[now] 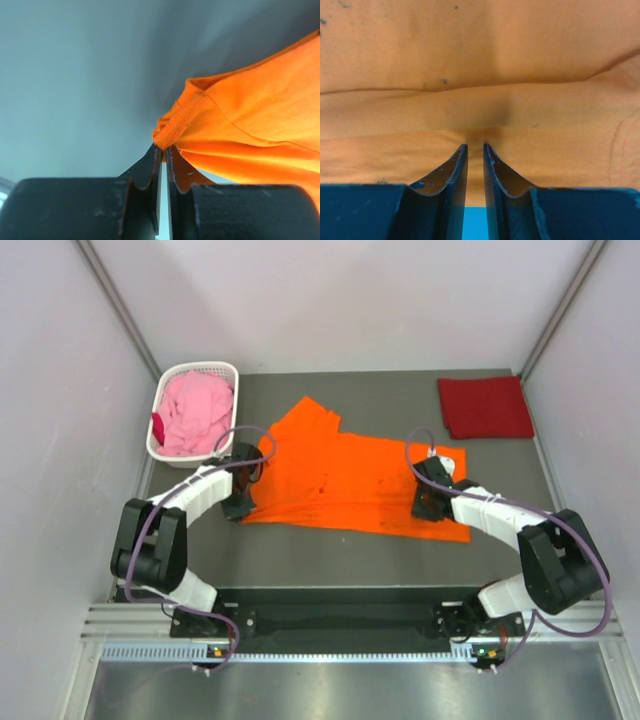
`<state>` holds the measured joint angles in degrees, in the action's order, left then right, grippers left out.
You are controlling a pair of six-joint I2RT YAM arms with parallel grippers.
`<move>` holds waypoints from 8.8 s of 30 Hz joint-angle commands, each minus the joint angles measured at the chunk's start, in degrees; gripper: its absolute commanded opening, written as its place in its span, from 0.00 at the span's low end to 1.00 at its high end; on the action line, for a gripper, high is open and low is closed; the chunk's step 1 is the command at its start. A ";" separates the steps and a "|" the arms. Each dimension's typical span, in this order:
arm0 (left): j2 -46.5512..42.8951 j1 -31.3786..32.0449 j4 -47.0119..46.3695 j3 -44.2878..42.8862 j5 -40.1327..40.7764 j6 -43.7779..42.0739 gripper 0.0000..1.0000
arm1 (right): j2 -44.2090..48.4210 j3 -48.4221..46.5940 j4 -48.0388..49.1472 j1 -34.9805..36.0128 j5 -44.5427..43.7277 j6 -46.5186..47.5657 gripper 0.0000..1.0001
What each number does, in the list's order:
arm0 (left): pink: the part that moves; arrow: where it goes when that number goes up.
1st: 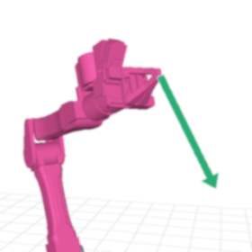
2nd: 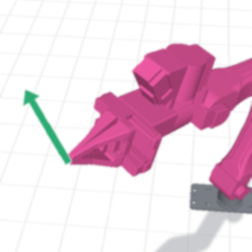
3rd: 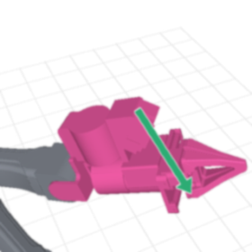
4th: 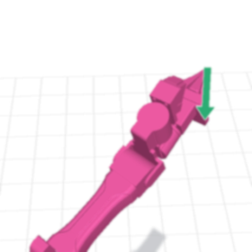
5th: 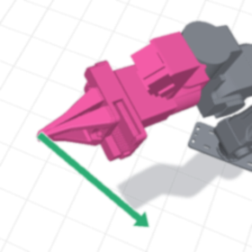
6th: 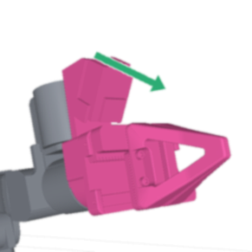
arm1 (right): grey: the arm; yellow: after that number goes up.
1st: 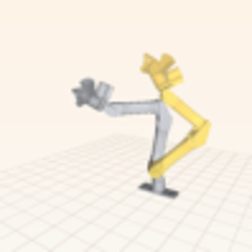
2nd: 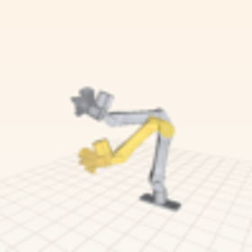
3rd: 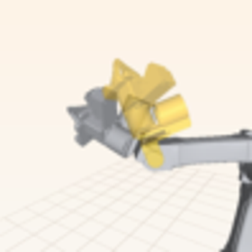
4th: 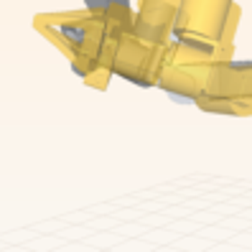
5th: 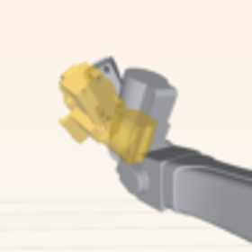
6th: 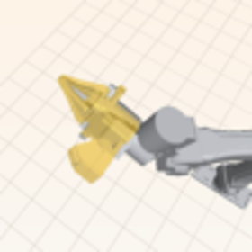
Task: Fold and stack the t-shirts
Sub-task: Fold the tshirt
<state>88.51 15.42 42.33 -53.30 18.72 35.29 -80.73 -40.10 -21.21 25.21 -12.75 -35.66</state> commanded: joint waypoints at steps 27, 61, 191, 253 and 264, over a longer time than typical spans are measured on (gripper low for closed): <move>14.83 4.53 -10.52 -17.80 -12.23 -2.59 0.29 | 1.37 1.15 -7.26 -12.72 -0.17 1.12 0.24; 23.73 3.56 -5.32 -40.12 -7.11 -3.91 0.30 | 6.54 -11.84 -27.26 -24.76 -0.34 -10.11 0.35; 11.87 -7.25 -34.77 -23.61 -27.25 -18.94 0.00 | -9.36 -12.64 17.87 -34.44 16.80 30.48 0.00; 9.31 -4.61 -12.44 -14.82 -15.21 -12.79 0.00 | -6.28 -17.56 -4.71 -22.14 -0.35 16.24 0.24; 7.29 -4.26 -12.00 -13.50 -12.39 -11.56 0.00 | -10.50 -13.43 -1.64 -24.15 -1.92 16.32 0.17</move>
<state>98.17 10.92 28.82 -66.39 3.99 22.87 -90.00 -54.87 -24.43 2.50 -12.73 -19.18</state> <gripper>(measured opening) 0.012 0.177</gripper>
